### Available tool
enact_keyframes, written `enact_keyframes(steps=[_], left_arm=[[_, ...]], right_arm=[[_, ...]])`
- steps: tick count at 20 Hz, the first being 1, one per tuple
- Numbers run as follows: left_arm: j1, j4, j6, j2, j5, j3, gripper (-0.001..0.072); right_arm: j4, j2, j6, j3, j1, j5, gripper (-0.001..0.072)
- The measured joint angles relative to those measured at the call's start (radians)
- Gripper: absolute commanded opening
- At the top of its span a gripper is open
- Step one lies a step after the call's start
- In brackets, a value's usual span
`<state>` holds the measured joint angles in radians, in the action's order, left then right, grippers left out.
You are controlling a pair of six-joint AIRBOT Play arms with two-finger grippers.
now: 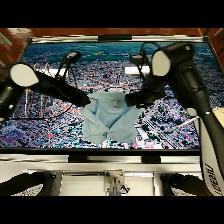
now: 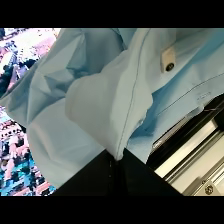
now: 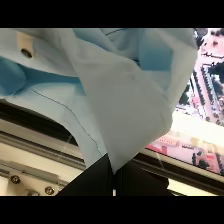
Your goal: Fold the shirts.
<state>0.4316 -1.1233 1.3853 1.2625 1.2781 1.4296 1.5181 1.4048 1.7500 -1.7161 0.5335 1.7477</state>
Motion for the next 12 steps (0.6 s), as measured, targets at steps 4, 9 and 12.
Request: enact_keyframes(steps=[4, 9, 12], left_arm=[[-0.018, 0.021, 0.000, 0.039, -0.059, -0.047, 0.0368], [-0.121, 0.019, -0.009, 0.049, -0.007, 0.000, 0.0698], [-0.224, -0.035, -0.013, 0.037, 0.066, 0.059, 0.0697]], right_arm=[[0.008, 0.042, 0.020, 0.019, 0.013, -0.037, 0.0072], [-0.029, 0.055, 0.028, 0.025, 0.017, -0.055, 0.0072], [-0.044, 0.057, 0.030, 0.026, 0.018, -0.061, 0.0072]])
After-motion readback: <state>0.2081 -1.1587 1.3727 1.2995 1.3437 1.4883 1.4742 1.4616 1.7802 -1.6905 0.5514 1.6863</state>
